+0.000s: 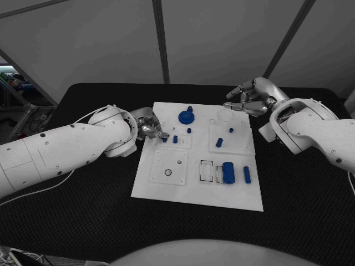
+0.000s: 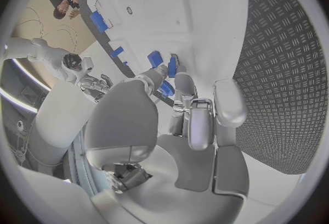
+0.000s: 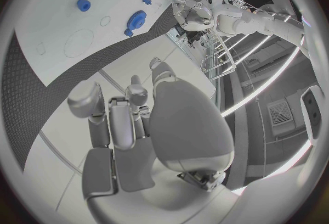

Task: Assemble the parts on the task board

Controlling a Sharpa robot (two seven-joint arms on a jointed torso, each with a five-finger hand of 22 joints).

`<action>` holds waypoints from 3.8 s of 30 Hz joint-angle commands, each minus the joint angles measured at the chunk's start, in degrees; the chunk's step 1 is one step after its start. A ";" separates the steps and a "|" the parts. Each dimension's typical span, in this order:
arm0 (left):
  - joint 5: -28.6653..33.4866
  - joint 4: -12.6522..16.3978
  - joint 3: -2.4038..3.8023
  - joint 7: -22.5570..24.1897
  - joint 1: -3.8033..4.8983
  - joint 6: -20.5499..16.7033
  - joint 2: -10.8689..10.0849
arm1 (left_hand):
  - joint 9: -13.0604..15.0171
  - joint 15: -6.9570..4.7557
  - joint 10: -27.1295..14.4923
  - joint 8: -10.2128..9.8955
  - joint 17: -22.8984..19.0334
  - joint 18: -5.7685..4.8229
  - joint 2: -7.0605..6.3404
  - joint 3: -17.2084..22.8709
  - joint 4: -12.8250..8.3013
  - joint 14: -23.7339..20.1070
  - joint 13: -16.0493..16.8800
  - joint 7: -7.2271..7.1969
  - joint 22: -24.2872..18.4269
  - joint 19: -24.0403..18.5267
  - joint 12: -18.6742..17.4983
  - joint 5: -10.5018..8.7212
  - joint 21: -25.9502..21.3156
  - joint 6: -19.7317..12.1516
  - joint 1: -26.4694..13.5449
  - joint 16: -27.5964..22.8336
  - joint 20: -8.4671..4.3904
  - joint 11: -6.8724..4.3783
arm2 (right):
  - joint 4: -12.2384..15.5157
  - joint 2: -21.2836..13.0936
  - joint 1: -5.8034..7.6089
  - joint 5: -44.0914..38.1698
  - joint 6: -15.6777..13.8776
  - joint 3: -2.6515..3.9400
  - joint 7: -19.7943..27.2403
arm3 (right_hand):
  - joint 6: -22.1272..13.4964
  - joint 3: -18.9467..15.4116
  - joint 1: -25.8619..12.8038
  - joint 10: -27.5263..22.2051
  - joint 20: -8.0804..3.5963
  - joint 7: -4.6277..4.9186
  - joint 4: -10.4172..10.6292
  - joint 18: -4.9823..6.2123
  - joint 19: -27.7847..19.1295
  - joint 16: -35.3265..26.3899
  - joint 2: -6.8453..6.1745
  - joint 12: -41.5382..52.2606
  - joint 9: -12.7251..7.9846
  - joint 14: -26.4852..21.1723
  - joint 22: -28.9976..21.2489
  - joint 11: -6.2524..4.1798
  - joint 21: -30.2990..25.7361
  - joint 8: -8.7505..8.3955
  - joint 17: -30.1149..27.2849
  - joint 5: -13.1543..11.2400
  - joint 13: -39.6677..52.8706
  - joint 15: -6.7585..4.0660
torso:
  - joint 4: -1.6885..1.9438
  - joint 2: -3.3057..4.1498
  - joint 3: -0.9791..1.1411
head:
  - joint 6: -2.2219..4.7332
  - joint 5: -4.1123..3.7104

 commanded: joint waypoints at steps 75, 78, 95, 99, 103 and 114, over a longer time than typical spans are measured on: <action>0.24 0.37 0.07 -0.21 0.11 5.09 -0.16 | -4.11 -0.41 3.39 2.29 8.87 -6.73 0.70 8.89 -5.74 4.57 3.84 -0.36 9.01 0.84 1.49 2.44 2.92 0.69 1.92 -0.03 -0.10 -1.43 | -0.26 0.19 0.07 -0.18 0.40 0.03 0.41 | 0.31 0.18 0.15 -0.02 -0.43 -0.06 0.01 0.64 -0.11 -0.29 0.45 -0.16 -0.08 2.77 -0.17 -0.46 -0.33 0.36 1.55 0.49 -0.17 -0.35 | -0.02 -0.01 -0.01 | -0.39 0.30; 0.08 0.44 0.08 -0.21 0.11 5.29 -0.20 | -4.13 -0.42 3.51 2.41 8.88 -6.75 0.60 9.24 -5.98 4.57 3.98 -0.37 9.03 0.86 1.53 2.63 3.03 0.73 1.79 -0.03 -0.11 -1.45 | -0.27 0.19 0.07 -0.18 0.40 0.03 0.42 | 0.31 0.18 0.15 -0.02 -0.43 -0.06 0.01 0.64 -0.11 -0.29 0.45 -0.16 -0.08 2.77 -0.17 -0.46 -0.33 0.36 1.55 0.49 -0.17 -0.35 | -0.04 -0.01 -0.01 | -0.40 0.31; -1.04 0.64 0.14 -0.35 0.13 6.31 -0.56 | -4.22 -0.47 4.07 2.93 8.91 -6.82 0.11 10.60 -6.94 4.58 4.72 -0.42 9.14 0.96 1.79 3.68 3.54 0.91 1.05 -0.02 -0.15 -1.51 | -0.33 0.23 0.06 -0.18 0.43 0.03 0.43 | 0.31 0.18 0.15 -0.02 -0.43 -0.06 0.01 0.64 -0.11 -0.29 0.45 -0.16 -0.08 2.77 -0.17 -0.46 -0.33 0.36 1.55 0.49 -0.17 -0.35 | 0.00 -0.01 -0.02 | -0.56 0.28; -1.16 0.56 0.15 -0.37 0.15 6.43 -0.55 | -4.22 -0.47 4.08 2.93 8.91 -6.83 0.11 10.61 -6.95 4.58 4.73 -0.42 9.14 0.97 1.79 3.70 3.55 0.91 1.05 -0.02 -0.15 -1.51 | -0.35 0.30 0.06 -0.18 0.45 0.03 0.45 | 0.31 0.18 0.15 -0.02 -0.43 -0.06 0.01 0.64 -0.11 -0.29 0.45 -0.16 -0.08 2.77 -0.17 -0.46 -0.33 0.36 1.55 0.49 -0.17 -0.35 | 0.00 0.00 0.00 | -0.49 0.34; -1.21 0.36 0.16 -0.39 0.19 6.57 -0.42 | -4.23 -0.48 4.13 2.99 8.90 -6.84 0.10 10.75 -7.01 4.58 4.78 -0.42 9.16 0.99 1.81 3.82 3.64 0.93 0.95 -0.02 -0.16 -1.52 | -0.38 0.34 0.06 -0.18 0.46 0.03 0.46 | 0.32 0.19 0.10 -0.01 -0.44 -0.06 0.04 0.64 -0.09 -0.30 0.45 -0.14 -0.09 2.78 -0.18 -0.46 -0.36 0.38 1.56 0.65 -0.17 -0.35 | -0.02 0.03 0.00 | -0.50 0.35; -1.23 -0.33 0.17 -0.53 0.37 7.73 0.05 | -4.24 -0.49 4.16 3.02 8.92 -6.84 0.10 10.83 -7.04 4.59 4.80 -0.42 9.16 0.98 1.81 3.89 3.62 0.93 0.86 -0.02 -0.17 -1.52 | -0.36 0.33 0.05 -0.18 0.45 0.03 0.43 | 0.32 0.19 0.10 -0.01 -0.44 -0.06 0.04 0.64 -0.09 -0.30 0.45 -0.14 -0.09 2.78 -0.18 -0.46 -0.36 0.38 1.56 0.65 -0.17 -0.35 | -0.03 -0.01 0.01 | -0.55 0.31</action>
